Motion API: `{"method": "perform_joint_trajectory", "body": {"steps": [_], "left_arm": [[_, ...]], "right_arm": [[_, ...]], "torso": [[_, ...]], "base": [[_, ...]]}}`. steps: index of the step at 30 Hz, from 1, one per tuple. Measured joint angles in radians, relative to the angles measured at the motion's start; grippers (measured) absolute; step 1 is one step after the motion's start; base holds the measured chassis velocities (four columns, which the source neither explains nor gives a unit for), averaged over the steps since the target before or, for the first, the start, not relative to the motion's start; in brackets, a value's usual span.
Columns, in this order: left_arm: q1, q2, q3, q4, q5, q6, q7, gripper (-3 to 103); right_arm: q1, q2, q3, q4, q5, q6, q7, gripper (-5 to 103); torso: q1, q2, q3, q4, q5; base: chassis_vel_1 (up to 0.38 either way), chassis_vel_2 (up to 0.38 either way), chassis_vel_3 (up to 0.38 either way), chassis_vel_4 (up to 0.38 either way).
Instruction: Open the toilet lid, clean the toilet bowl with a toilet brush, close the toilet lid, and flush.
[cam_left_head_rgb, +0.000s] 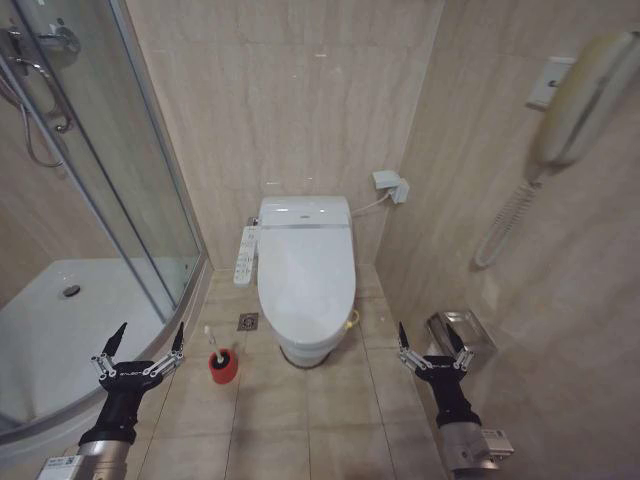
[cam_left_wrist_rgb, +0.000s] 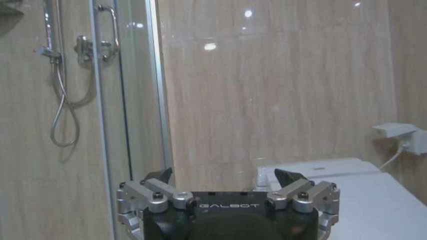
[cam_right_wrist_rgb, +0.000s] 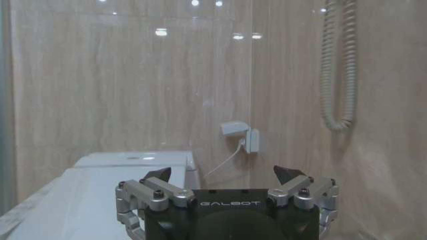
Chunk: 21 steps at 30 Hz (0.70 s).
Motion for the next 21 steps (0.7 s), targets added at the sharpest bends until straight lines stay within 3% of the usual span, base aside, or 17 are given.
{"method": "perform_joint_trajectory", "body": {"steps": [21], "left_arm": [[0.000, 0.000, 0.000, 0.000, 0.000, 0.000, 0.000, 100]], "right_arm": [[0.023, 0.010, 0.009, -0.028, -0.011, 0.014, 0.044, 100]], "torso": [[0.000, 0.000, 0.000, 0.0006, 0.0005]], "base": [[-0.065, 0.079, 0.065, -0.063]]}}
